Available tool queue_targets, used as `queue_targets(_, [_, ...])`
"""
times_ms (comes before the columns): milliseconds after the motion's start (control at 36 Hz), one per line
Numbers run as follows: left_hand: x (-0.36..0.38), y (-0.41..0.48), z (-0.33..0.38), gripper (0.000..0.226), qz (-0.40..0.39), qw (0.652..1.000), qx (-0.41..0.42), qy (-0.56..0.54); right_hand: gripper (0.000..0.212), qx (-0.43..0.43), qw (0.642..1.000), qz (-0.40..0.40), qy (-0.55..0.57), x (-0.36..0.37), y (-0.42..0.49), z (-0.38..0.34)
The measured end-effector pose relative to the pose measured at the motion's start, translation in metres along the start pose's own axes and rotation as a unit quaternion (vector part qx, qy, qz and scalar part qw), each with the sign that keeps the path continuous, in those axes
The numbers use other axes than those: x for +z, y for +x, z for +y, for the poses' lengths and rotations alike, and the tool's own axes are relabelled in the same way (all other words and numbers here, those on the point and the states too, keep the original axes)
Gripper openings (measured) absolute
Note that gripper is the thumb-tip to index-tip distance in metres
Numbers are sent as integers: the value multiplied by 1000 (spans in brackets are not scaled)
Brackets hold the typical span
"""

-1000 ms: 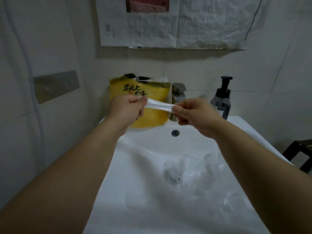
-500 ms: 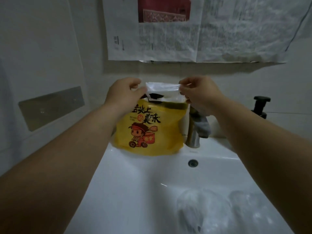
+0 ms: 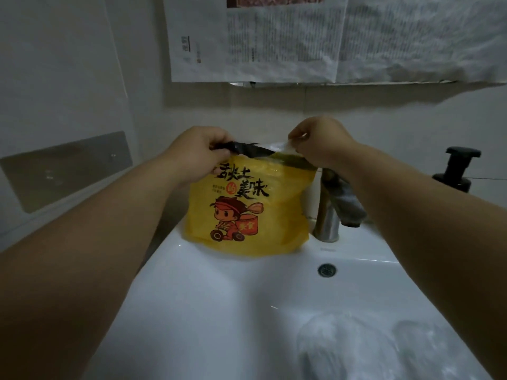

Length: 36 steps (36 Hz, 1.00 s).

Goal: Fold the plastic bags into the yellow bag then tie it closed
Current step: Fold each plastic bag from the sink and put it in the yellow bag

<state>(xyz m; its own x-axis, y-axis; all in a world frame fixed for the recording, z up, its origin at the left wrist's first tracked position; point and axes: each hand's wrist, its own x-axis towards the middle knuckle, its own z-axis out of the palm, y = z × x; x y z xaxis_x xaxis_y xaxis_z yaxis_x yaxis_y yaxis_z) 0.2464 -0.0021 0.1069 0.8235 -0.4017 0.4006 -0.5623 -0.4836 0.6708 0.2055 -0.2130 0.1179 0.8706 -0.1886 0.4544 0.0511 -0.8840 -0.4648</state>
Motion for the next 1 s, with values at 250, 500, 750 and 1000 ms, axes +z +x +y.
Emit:
queue_targets(250, [10,3,-11,21,54,992,-7,-111,34,13,963,-216,-163,2,-1,-24])
queue_targets(500, [13,5,-12,17,79,984,-33,-155,33,-11,993,-114,-2,3,2,-20])
queue_targets(750, [16,7,-10,22,76,984,-34,-156,31,-28,959,-233,-159,16,-8,-29])
queue_targets(1000, [16,-4,-11,37,89,987,-53,-120,37,-49,997,-37,-48,1,-18,-15])
